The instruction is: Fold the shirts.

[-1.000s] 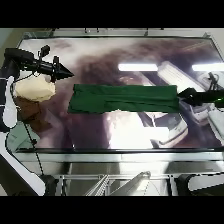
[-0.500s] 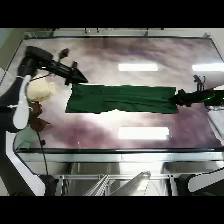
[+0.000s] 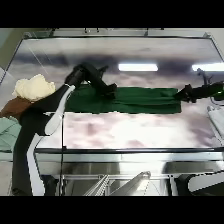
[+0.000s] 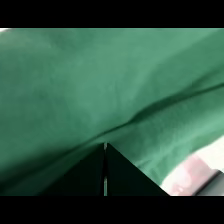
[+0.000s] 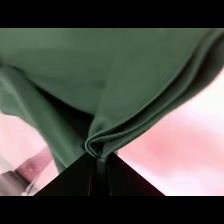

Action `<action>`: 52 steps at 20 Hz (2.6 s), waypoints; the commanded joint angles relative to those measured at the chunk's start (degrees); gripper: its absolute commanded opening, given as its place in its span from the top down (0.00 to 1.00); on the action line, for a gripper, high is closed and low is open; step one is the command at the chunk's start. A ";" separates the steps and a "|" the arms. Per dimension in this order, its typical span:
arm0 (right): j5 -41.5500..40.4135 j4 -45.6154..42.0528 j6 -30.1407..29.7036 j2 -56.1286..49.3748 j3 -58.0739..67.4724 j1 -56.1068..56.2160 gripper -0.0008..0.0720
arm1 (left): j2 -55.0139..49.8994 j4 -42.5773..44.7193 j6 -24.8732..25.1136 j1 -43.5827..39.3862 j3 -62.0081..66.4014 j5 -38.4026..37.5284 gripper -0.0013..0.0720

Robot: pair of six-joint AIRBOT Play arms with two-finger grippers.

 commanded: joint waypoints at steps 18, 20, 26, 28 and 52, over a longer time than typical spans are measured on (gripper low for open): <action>-20.79 25.75 -0.61 5.38 4.87 45.35 0.96 | 41.81 -14.03 12.50 17.66 -12.92 11.39 0.96; -27.02 25.79 -0.37 -0.37 7.58 52.35 0.96 | 46.66 -14.03 14.80 22.40 -19.28 11.21 0.96; -31.26 28.30 -0.46 -15.10 18.69 60.72 0.47 | 54.01 -14.67 18.93 27.87 -38.40 9.53 0.96; -25.44 27.56 -0.37 -13.86 18.93 58.80 0.47 | 55.63 -16.46 21.33 27.87 -42.97 9.14 0.96; -27.56 8.96 23.32 -2.43 -9.31 40.17 0.02 | 64.63 -17.49 23.54 34.16 -47.45 11.82 0.96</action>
